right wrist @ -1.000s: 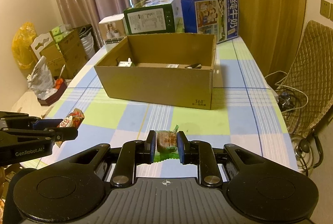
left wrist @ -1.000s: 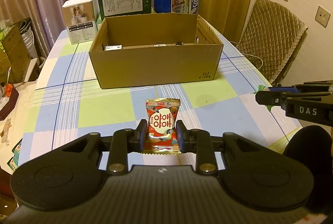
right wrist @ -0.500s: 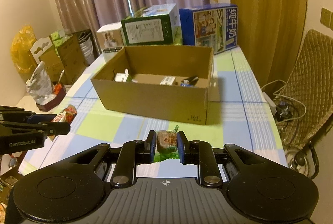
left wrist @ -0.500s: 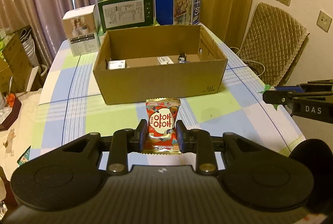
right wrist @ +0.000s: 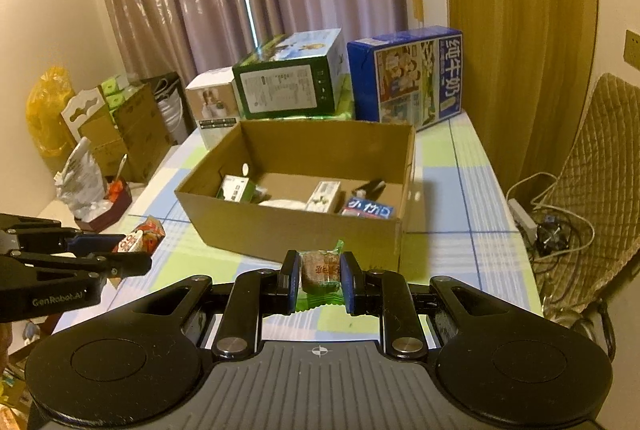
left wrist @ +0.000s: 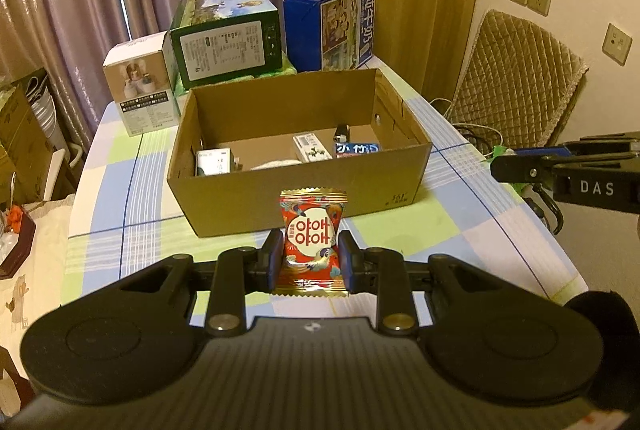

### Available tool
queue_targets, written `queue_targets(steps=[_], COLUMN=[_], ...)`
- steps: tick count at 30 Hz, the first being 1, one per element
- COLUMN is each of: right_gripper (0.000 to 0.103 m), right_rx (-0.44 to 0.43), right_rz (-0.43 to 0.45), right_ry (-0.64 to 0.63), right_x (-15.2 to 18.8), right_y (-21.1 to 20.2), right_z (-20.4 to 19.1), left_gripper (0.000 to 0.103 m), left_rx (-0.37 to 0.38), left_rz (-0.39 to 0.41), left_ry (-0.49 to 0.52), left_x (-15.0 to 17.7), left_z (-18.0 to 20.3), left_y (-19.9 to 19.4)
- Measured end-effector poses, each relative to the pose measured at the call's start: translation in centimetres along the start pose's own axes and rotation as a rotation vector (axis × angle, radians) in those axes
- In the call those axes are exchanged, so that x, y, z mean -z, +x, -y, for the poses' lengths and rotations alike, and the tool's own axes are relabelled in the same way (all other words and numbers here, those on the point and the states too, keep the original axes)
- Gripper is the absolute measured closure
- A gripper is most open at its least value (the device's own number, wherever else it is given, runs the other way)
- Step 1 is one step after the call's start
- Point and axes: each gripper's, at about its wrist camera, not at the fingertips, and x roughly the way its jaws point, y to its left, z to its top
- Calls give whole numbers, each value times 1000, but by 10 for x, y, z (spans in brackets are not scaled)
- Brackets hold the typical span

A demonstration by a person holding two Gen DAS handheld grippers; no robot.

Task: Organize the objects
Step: 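Lift and carry both candies over the cardboard box with both tools, then open the left tool to drop the red candy while the right tool drops the green candy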

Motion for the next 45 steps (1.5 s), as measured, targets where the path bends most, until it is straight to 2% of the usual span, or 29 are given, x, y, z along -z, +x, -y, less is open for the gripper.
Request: queue_targets(steps=[21, 31, 45], right_gripper=[84, 84, 84], right_rx=[-19, -36, -42], right_rz=[-24, -39, -112], right_ry=[-60, -50, -22], right_x=[-45, -67, -100], right_y=[47, 71, 119], right_z=[0, 3, 20], left_gripper=[79, 79, 79], left_rx=[11, 19, 29], left_rz=[-37, -46, -69], left_ry=[-3, 1, 21], left_x=[-45, -63, -110], left_z=[-31, -38, -57], left_y=[38, 56, 95])
